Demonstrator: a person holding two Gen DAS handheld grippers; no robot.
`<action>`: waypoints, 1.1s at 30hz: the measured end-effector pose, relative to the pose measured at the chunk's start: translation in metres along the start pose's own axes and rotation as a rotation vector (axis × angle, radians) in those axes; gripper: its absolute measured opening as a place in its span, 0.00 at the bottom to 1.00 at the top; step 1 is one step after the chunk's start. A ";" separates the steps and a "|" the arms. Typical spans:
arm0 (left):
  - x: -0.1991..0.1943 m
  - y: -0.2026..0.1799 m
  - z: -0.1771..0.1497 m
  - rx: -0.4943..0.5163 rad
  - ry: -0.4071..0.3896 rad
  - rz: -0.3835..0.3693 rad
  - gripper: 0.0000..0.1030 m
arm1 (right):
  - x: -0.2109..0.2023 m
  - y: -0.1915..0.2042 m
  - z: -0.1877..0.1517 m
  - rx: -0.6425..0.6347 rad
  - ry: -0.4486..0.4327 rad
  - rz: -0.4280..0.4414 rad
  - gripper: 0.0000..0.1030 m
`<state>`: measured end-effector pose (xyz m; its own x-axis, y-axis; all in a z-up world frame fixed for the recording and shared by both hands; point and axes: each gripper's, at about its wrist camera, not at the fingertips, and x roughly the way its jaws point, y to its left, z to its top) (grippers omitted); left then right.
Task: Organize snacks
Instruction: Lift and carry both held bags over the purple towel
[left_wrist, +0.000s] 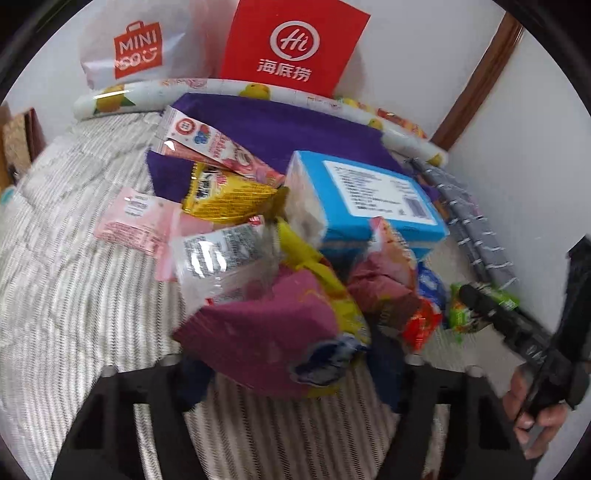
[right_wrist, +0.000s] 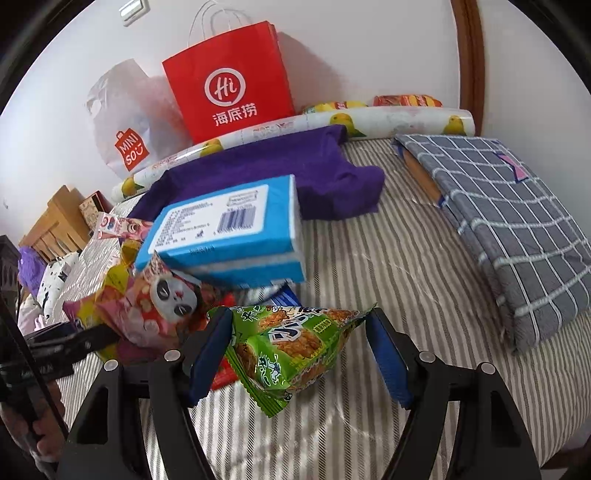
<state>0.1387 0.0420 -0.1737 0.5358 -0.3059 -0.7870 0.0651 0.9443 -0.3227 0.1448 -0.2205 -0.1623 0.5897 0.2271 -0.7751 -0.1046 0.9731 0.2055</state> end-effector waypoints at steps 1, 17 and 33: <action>-0.002 0.000 -0.001 -0.003 -0.003 0.007 0.58 | -0.001 -0.002 -0.002 0.003 0.003 0.002 0.71; -0.021 0.005 -0.012 -0.014 -0.028 0.051 0.57 | -0.006 -0.028 -0.053 0.052 0.048 0.029 0.72; -0.064 0.011 -0.010 -0.036 -0.091 0.073 0.56 | -0.031 -0.026 -0.036 0.075 -0.017 0.032 0.52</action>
<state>0.0965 0.0705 -0.1319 0.6122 -0.2229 -0.7586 -0.0062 0.9581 -0.2865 0.1009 -0.2516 -0.1651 0.6008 0.2569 -0.7570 -0.0636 0.9593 0.2751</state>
